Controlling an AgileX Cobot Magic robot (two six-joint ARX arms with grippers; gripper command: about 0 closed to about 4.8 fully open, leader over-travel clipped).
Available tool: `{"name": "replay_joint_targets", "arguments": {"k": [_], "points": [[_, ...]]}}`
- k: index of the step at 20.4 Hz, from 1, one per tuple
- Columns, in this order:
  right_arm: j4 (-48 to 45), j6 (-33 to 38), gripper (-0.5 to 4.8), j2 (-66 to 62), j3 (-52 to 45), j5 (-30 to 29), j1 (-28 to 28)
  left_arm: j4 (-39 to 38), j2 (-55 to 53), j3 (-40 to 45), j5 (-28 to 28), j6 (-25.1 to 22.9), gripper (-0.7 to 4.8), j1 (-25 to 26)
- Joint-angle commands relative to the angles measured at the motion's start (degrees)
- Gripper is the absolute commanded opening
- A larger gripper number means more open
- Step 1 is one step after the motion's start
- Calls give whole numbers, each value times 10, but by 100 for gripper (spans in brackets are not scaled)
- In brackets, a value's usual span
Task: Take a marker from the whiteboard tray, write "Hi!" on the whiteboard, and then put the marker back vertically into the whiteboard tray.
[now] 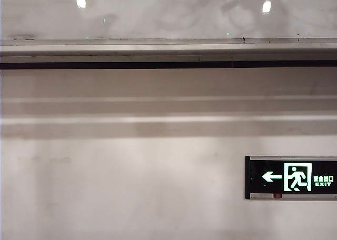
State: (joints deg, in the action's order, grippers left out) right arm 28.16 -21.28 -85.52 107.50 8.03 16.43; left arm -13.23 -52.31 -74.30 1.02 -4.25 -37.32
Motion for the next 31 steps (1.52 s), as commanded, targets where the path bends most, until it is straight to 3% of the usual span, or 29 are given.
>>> {"name": "replay_joint_targets", "arguments": {"k": [1,9,24,27,31], "points": [[-1,5,-1,2,4,-9,-1,2,1,-2,3,2,-5,0],[7,27,-1,40,4,-6,2,0,1,-2,3,2,-5,0],[255,74,-1,199,-2,-5,1,0,1,-2,23,2,-5,0],[237,79,-1,219,-61,-7,1,0,1,-2,29,2,-5,0],[137,109,-1,261,-199,-31,1,0,1,-2,30,2,-5,0]]}}
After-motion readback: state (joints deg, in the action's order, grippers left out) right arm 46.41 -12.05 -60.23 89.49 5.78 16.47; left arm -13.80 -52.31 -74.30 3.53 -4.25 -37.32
